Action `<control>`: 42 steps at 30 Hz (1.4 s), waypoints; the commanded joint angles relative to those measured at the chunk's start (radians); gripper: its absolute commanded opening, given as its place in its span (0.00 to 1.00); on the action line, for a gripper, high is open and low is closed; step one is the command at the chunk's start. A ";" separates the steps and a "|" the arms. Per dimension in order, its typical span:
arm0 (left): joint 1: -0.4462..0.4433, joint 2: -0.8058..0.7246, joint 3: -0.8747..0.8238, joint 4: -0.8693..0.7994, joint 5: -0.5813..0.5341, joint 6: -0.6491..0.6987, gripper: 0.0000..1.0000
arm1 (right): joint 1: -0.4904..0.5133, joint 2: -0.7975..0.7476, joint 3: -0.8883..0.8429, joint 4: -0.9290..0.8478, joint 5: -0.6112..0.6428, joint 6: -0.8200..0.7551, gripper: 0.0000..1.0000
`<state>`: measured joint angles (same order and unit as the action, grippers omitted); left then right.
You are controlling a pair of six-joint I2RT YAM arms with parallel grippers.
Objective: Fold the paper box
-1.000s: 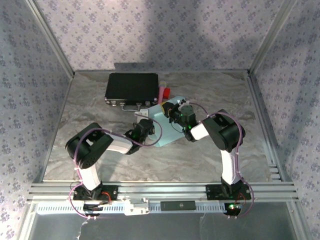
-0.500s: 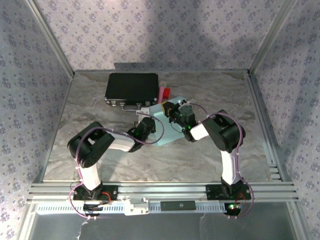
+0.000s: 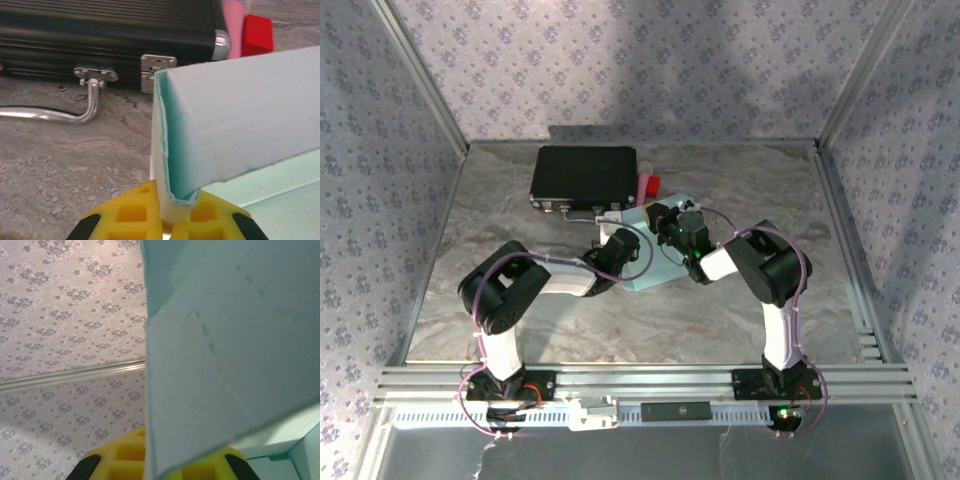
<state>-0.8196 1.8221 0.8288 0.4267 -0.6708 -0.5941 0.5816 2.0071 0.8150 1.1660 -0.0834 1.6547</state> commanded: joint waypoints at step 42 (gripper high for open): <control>0.164 -0.178 -0.133 0.038 0.568 0.295 0.28 | 0.027 -0.030 -0.038 -0.175 -0.073 0.057 0.00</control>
<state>-0.6544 1.6848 0.7155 0.4431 -0.1444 -0.3294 0.5934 1.9778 0.8082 1.1175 -0.0929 1.6867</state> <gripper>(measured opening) 0.280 0.065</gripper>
